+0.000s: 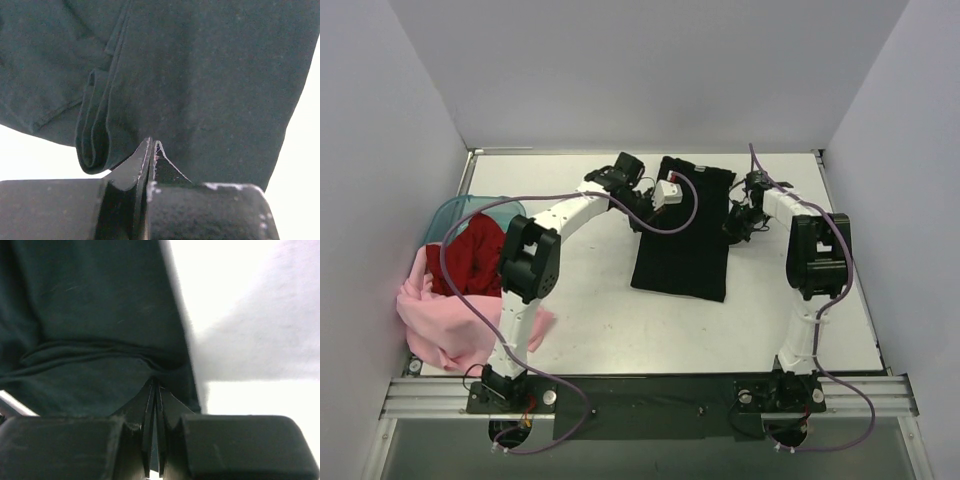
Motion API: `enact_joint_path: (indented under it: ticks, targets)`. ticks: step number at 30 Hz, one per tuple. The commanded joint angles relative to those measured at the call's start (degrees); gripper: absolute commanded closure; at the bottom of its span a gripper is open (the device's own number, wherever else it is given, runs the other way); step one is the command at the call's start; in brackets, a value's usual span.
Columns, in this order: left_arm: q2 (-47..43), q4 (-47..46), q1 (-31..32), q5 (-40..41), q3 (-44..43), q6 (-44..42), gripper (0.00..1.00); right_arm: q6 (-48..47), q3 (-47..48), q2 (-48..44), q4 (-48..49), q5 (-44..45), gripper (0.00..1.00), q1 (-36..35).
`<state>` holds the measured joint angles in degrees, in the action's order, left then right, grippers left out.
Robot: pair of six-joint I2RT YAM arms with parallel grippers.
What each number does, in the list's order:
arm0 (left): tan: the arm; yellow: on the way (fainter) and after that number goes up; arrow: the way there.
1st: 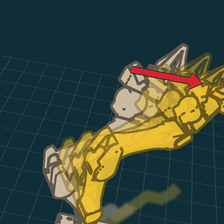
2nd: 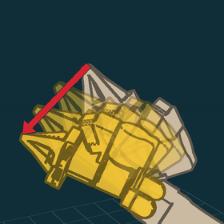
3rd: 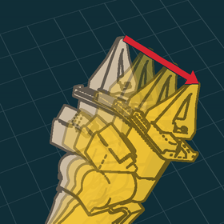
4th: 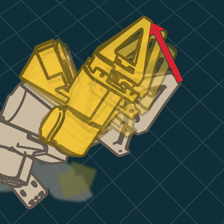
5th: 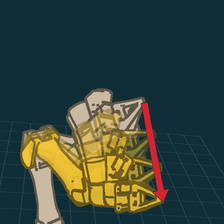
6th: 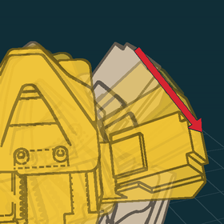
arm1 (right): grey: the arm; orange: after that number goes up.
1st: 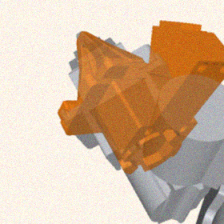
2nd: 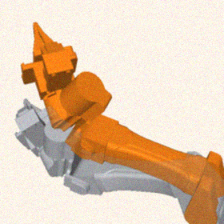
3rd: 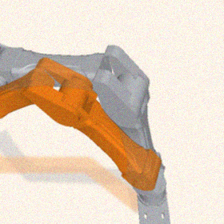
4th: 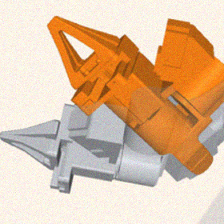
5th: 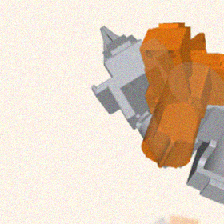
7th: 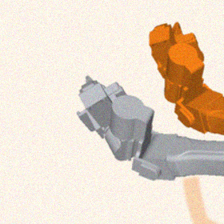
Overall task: Fold and stack the t-shirts
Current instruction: Fold the folded rectangular tshirt in 1/3 of the way
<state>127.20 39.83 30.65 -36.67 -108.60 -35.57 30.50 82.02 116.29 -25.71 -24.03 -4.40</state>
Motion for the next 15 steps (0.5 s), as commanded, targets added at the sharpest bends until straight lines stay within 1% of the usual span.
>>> enact_joint_path:
  ticks: [1,4,6,10,11,15]
  targets:
    - [1.21,-2.9,0.55,-0.7,-0.38,-1.89,1.0,2.19,1.66,2.18,-1.09,0.04,1.0,2.03]
    - [3.49,-6.77,-0.86,3.16,-1.27,1.37,1.0,1.23,1.48,2.71,-1.18,-0.05,1.0,2.12]
    - [4.37,-9.94,-1.56,8.25,-1.53,0.86,1.0,0.79,1.3,3.33,-1.27,-0.05,1.0,2.21]
    - [6.3,-10.13,-1.91,11.25,-3.73,-1.25,1.0,0.88,1.04,4.12,-1.36,0.12,1.0,2.82]
    - [6.48,-11.17,-1.91,11.96,-3.82,-1.08,1.0,0.7,1.04,4.12,-1.36,0.13,1.0,2.74]
    - [7.89,-16.61,-1.91,19.6,-4.69,2.25,1.0,0.26,1.13,3.68,-1.53,0.56,1.0,3.0]
